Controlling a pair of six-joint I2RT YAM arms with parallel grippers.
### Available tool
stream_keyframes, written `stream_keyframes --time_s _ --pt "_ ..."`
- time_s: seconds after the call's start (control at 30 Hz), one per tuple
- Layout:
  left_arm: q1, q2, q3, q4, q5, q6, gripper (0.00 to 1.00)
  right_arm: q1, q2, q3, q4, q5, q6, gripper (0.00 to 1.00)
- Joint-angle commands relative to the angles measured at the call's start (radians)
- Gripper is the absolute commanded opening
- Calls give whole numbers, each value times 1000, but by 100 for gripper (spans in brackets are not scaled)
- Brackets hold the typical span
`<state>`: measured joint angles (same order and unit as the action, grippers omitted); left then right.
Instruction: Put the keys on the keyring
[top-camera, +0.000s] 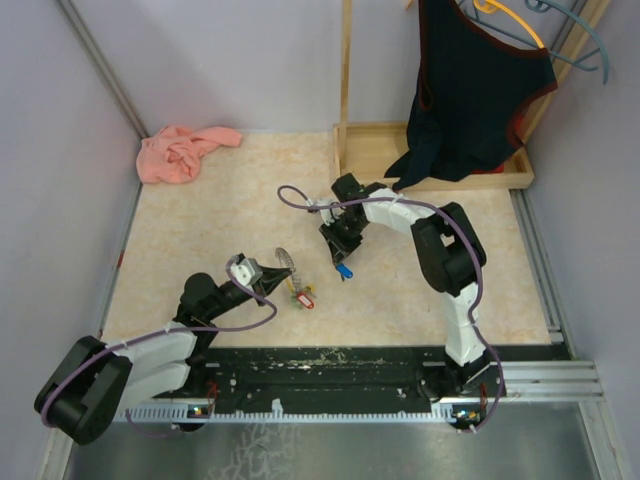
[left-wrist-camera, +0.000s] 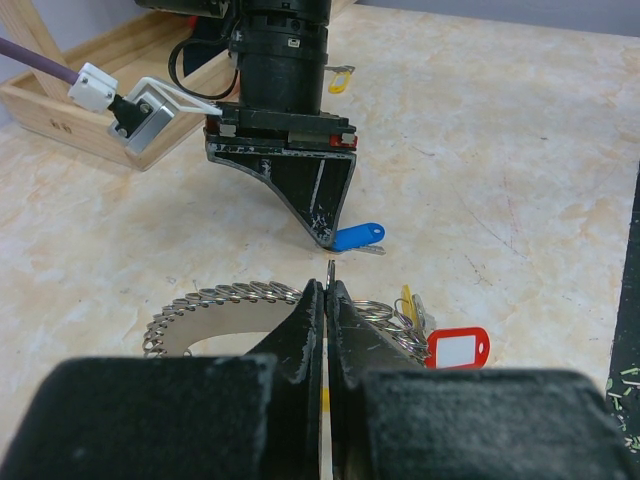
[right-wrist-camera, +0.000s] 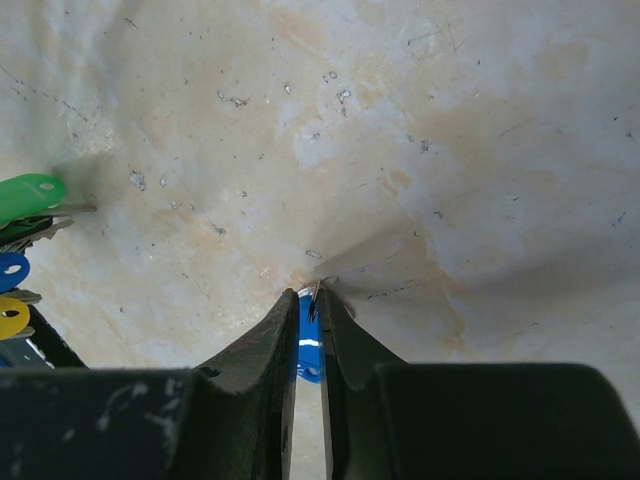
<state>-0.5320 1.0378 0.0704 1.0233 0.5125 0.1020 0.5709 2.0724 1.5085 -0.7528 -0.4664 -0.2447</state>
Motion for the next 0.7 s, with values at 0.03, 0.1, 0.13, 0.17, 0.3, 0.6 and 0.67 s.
stream_keyframes --time_s 0.03,0.1,0.13,0.17,0.3,0.6,0.67 --pt "1 -5 19 34 13 1 1 -8 19 34 -9 -20 -17 14" --pt "1 -5 20 34 15 1 1 -8 26 40 -15 -12 -10 15" --pt "1 -5 20 34 15 2 1 -8 31 41 -16 -8 -6 15" --pt "1 -6 20 34 14 1 1 -8 36 43 -17 -5 -2 15" --pt "1 -10 20 31 12 2 1 -6 41 45 -24 18 6 15" --pt "0 -13 19 28 11 3 1 7 49 49 -54 69 1 8" --pt "1 -14 19 28 10 3 1 9 46 47 -54 70 -2 1"
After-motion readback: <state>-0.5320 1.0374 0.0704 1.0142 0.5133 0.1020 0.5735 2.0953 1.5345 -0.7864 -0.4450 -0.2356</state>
